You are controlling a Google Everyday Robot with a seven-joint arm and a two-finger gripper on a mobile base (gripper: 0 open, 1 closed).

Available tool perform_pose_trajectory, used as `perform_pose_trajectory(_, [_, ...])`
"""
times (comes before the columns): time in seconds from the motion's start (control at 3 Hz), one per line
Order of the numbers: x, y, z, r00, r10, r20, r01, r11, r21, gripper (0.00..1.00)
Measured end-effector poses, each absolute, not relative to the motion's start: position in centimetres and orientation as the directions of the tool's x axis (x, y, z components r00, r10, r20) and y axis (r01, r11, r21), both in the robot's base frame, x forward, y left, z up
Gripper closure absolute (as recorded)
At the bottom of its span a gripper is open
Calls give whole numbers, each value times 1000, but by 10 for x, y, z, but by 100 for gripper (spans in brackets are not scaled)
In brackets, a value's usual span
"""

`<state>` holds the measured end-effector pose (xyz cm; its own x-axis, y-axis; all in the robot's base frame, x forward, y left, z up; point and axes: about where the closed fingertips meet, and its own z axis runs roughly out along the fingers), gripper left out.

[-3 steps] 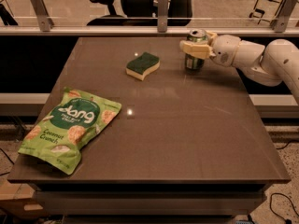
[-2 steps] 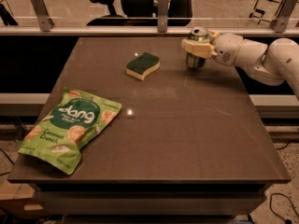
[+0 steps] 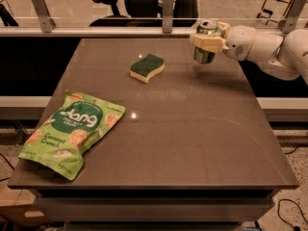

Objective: Pick green can

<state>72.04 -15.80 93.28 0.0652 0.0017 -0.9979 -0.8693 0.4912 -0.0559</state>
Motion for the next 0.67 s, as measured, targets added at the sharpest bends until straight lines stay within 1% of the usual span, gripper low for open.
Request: perform_pose_trajectory(0.67, [701, -171, 969, 29, 5, -1000, -903, 429, -24, 100])
